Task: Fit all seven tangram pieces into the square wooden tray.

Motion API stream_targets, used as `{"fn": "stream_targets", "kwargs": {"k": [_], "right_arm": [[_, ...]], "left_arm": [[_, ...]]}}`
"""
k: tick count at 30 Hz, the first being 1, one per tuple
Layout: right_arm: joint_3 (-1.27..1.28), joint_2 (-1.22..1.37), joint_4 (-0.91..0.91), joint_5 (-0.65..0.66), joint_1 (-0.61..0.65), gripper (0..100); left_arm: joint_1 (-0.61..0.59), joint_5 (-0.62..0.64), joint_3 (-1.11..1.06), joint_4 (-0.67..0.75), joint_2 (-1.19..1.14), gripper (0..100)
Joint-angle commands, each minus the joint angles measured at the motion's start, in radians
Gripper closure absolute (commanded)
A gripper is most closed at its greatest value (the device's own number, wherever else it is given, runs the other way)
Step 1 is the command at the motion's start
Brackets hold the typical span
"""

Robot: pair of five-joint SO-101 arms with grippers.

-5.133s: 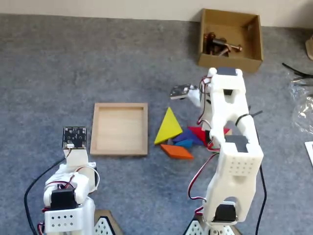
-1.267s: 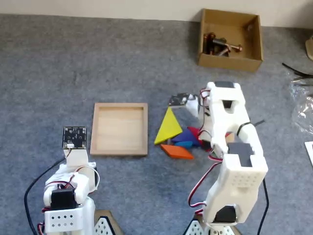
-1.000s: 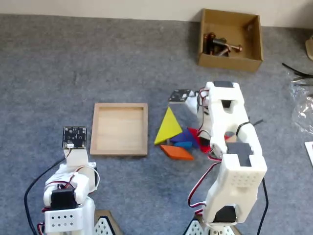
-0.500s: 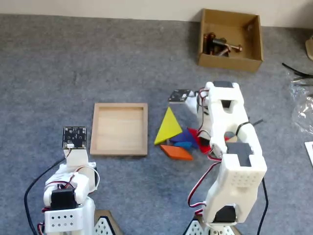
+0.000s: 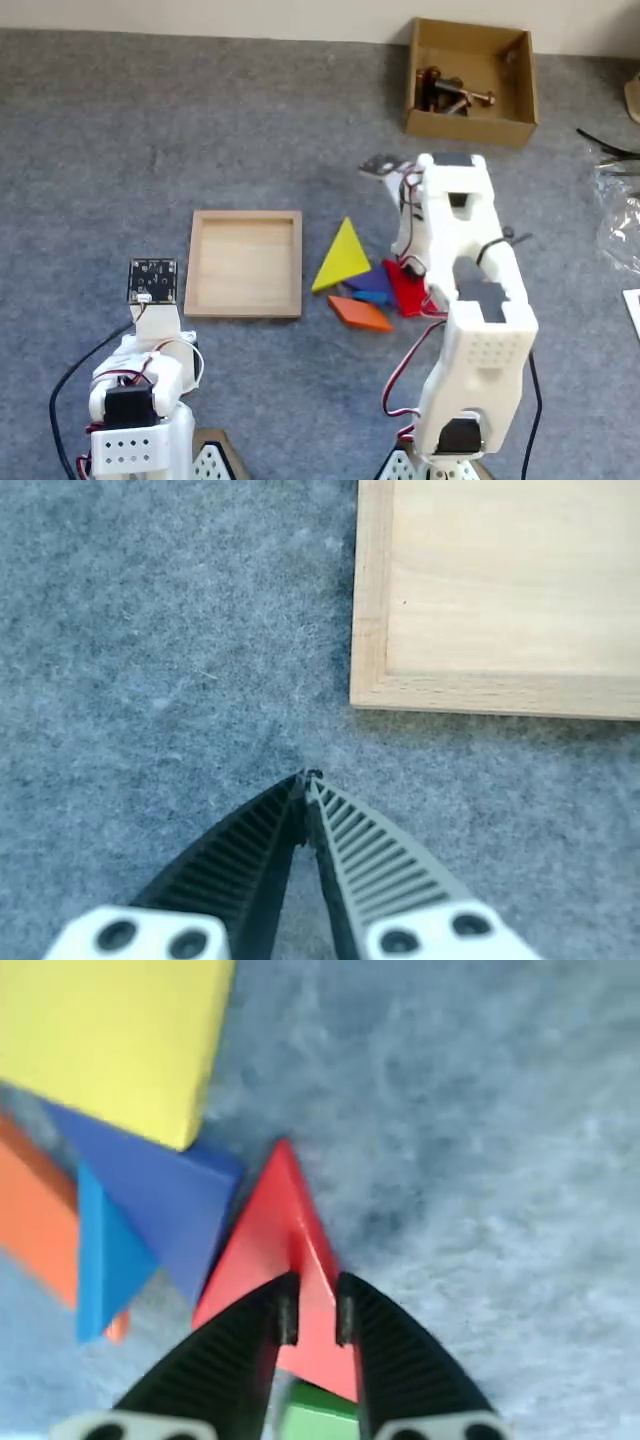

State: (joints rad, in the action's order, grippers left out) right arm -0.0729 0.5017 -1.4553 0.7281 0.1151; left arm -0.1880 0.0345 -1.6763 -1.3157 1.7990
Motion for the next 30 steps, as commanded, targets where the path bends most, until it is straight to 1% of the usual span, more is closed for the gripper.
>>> {"fn": "stream_targets", "kwargs": {"k": [1, 9, 15, 22, 26, 30], "right_arm": [[-0.088, -0.005, -0.062, -0.107, 0.064, 95.7], [-0.265, -0.001, -0.226, -0.236, 0.176, 95.7], [-0.340, -0.001, -0.248, -0.245, 0.237, 95.7], [-0.348, 0.002, -0.240, -0.252, 0.289, 95.7], [-0.348, 0.001, -0.240, -0.356, 0.292, 95.7], [-0.348, -0.004, -0.248, -0.509, 0.292, 96.1]], "left_arm": [[-0.008, 0.003, -0.021, -0.008, -0.007, 100], [-0.008, 0.003, -0.021, -0.008, -0.007, 100], [-0.008, 0.003, -0.021, -0.008, -0.007, 100], [-0.008, 0.003, -0.021, -0.008, -0.007, 100], [-0.008, 0.003, -0.021, -0.008, -0.007, 100], [-0.008, 0.003, -0.021, -0.008, -0.007, 100]]}}
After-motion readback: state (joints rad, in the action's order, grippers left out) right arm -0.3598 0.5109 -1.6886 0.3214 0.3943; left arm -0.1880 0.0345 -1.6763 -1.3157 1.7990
